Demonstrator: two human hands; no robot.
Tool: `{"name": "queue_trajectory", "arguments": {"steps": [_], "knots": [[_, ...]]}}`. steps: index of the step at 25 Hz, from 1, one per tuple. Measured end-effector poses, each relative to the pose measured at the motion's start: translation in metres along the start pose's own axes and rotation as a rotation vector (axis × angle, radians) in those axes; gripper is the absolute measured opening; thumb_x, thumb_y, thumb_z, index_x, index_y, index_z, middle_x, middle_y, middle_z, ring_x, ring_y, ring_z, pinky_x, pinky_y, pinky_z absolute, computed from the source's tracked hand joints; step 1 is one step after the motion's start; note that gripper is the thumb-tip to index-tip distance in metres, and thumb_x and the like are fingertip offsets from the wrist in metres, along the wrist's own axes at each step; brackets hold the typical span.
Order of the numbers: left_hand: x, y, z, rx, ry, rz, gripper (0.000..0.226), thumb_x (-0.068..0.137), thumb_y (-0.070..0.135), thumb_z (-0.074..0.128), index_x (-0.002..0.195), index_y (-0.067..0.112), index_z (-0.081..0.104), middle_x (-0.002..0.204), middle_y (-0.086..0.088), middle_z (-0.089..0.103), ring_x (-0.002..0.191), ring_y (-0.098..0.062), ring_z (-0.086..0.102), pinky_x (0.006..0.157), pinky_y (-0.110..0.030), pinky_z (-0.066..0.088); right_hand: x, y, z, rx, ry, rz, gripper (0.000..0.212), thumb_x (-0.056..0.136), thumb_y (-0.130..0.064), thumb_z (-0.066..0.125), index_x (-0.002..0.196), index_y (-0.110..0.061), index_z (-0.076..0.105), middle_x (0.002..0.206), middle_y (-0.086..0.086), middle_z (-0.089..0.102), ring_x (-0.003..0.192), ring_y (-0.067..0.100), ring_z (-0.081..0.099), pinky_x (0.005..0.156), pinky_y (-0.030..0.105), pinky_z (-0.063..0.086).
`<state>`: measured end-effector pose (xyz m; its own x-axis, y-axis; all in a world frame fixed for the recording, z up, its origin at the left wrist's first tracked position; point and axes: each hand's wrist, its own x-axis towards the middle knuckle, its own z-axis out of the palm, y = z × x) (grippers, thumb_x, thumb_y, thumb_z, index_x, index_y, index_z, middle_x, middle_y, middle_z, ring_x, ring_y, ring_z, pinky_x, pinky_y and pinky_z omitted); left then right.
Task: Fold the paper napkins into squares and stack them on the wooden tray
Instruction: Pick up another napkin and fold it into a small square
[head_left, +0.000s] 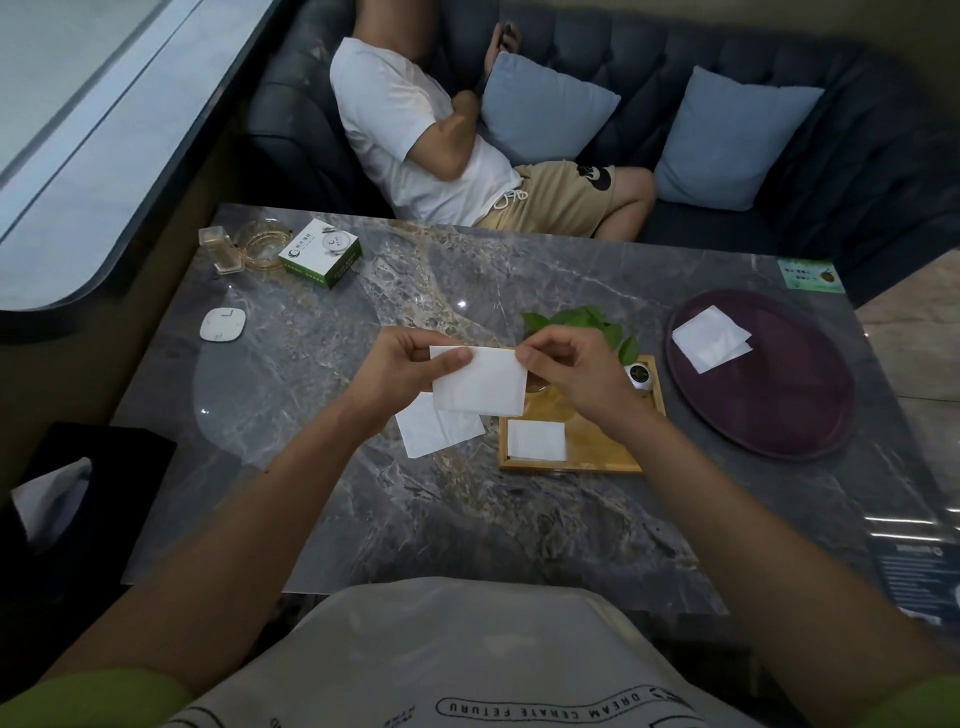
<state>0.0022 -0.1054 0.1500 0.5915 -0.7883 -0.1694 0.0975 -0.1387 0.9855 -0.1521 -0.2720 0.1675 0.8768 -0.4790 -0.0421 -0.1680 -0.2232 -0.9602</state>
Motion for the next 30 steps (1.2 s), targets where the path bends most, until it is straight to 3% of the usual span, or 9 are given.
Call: {"name": "queue_trajectory", "arguments": {"steps": [3,7,10,13,19,24,30], "knots": [[0.0,0.003,0.002,0.007,-0.023,-0.013,0.008,0.087,0.008,0.069,0.092,0.007,0.075,0.08,-0.001,0.077,0.074,-0.015,0.072,0.061,-0.025,0.056,0.002,-0.001,-0.003,-0.053,0.011,-0.008,0.007,0.09,-0.022,0.068,0.093,-0.018,0.072,0.087,0.008,0.073,0.08,0.024,0.069,0.072,0.039,0.057],[0.001,0.008,0.007,0.025,-0.071,-0.006,0.014,0.088,0.007,0.068,0.099,0.0,0.073,0.09,-0.014,0.074,0.077,-0.018,0.071,0.065,-0.027,0.057,0.008,-0.008,0.001,-0.078,-0.033,-0.01,0.014,0.087,-0.025,0.071,0.1,-0.019,0.071,0.088,-0.005,0.072,0.081,0.008,0.067,0.071,0.025,0.054],[0.0,0.01,0.008,0.003,-0.064,-0.022,0.02,0.087,0.007,0.068,0.105,-0.003,0.071,0.093,-0.017,0.074,0.078,-0.018,0.073,0.065,-0.027,0.058,0.009,-0.007,0.002,-0.116,0.016,-0.016,0.005,0.087,-0.02,0.07,0.09,-0.016,0.072,0.082,-0.004,0.072,0.075,0.014,0.066,0.067,0.034,0.051],[-0.001,0.006,0.006,-0.021,-0.053,-0.054,0.026,0.086,0.005,0.069,0.109,-0.006,0.068,0.097,-0.018,0.073,0.083,-0.024,0.072,0.072,-0.032,0.061,0.007,-0.004,-0.002,-0.095,0.09,-0.01,0.006,0.088,-0.019,0.068,0.087,-0.015,0.072,0.084,0.0,0.071,0.077,0.01,0.063,0.07,0.033,0.051],[-0.002,0.002,0.004,0.024,-0.122,-0.053,0.013,0.086,0.008,0.07,0.099,0.007,0.074,0.086,-0.007,0.077,0.079,-0.015,0.072,0.067,-0.026,0.059,0.004,-0.004,0.001,-0.146,0.067,-0.033,0.008,0.087,-0.025,0.07,0.094,-0.023,0.071,0.086,-0.013,0.07,0.077,-0.004,0.063,0.067,0.012,0.046],[-0.001,0.005,0.009,0.038,-0.179,-0.03,0.017,0.085,0.009,0.071,0.079,0.024,0.077,0.078,-0.001,0.077,0.072,-0.011,0.073,0.062,-0.021,0.058,0.01,-0.008,0.004,-0.278,-0.033,-0.023,0.006,0.088,-0.024,0.068,0.087,-0.02,0.072,0.081,-0.001,0.07,0.072,0.013,0.063,0.064,0.031,0.049],[0.0,-0.007,0.012,0.011,-0.159,-0.095,0.007,0.086,0.011,0.07,0.092,0.008,0.073,0.077,-0.006,0.077,0.07,-0.012,0.073,0.066,-0.022,0.059,0.005,0.007,-0.001,-0.158,0.049,0.081,0.008,0.084,-0.029,0.073,0.091,-0.028,0.068,0.089,-0.005,0.07,0.074,0.003,0.064,0.062,0.02,0.051]]}}
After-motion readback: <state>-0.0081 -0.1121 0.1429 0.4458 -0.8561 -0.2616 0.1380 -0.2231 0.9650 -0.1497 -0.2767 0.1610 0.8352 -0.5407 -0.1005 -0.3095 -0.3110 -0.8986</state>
